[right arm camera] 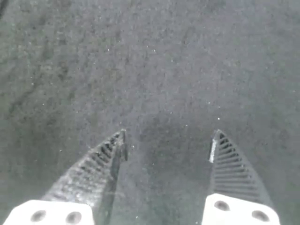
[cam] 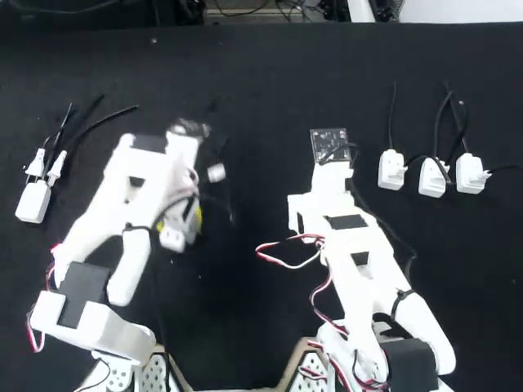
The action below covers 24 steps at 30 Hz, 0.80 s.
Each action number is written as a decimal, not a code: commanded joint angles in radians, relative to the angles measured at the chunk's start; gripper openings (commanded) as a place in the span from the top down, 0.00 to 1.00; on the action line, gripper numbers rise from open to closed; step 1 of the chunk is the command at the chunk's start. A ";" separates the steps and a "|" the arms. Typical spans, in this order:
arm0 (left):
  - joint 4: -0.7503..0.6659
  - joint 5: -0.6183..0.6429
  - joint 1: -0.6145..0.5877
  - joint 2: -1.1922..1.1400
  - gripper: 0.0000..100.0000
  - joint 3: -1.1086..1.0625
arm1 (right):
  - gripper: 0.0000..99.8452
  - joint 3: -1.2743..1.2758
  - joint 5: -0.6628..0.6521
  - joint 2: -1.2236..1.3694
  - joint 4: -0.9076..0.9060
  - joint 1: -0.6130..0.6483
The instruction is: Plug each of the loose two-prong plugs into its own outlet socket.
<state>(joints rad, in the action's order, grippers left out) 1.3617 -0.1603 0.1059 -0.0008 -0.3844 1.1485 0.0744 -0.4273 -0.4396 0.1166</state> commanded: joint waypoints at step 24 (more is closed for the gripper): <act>0.003 -0.236 -0.400 0.032 0.81 0.021 | 0.73 -0.053 -0.002 -0.036 0.020 0.032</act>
<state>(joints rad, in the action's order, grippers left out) 1.3755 -0.3890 -0.2885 0.0038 -0.3598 1.1485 0.0744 -0.4273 -0.4396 0.1350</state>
